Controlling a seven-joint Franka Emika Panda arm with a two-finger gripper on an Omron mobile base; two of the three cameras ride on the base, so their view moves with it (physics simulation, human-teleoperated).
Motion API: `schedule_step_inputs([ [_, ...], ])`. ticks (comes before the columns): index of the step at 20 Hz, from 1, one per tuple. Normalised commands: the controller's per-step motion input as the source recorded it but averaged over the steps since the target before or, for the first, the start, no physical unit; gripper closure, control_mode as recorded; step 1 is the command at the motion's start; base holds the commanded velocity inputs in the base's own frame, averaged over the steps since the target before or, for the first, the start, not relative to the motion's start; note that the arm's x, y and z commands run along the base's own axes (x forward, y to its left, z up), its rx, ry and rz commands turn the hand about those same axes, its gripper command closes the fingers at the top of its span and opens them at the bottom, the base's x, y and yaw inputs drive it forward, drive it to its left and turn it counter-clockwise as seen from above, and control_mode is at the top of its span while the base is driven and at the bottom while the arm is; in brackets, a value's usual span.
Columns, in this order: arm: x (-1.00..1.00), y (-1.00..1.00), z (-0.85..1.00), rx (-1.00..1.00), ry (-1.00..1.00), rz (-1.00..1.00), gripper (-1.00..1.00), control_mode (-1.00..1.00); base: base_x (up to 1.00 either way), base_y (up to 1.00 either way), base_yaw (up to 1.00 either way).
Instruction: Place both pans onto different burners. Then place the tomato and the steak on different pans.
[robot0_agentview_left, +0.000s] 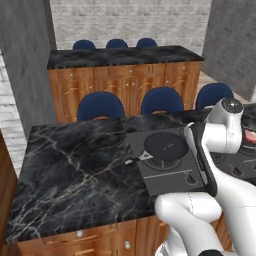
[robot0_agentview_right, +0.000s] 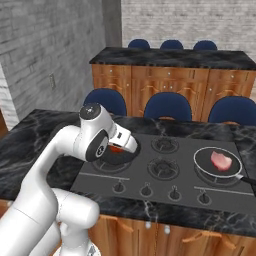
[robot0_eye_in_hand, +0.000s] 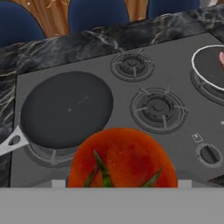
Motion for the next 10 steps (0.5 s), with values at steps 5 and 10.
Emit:
schedule_step_inputs([
  [5, 0.43, 0.10, 0.00, 0.00, 0.00, 0.00, 1.00, -1.00, 0.06, 0.00, 0.00],
  [10, 0.61, 0.26, 0.00, 0.00, 0.00, 0.00, 1.00, -1.00, 0.00, 0.00, 0.00],
])
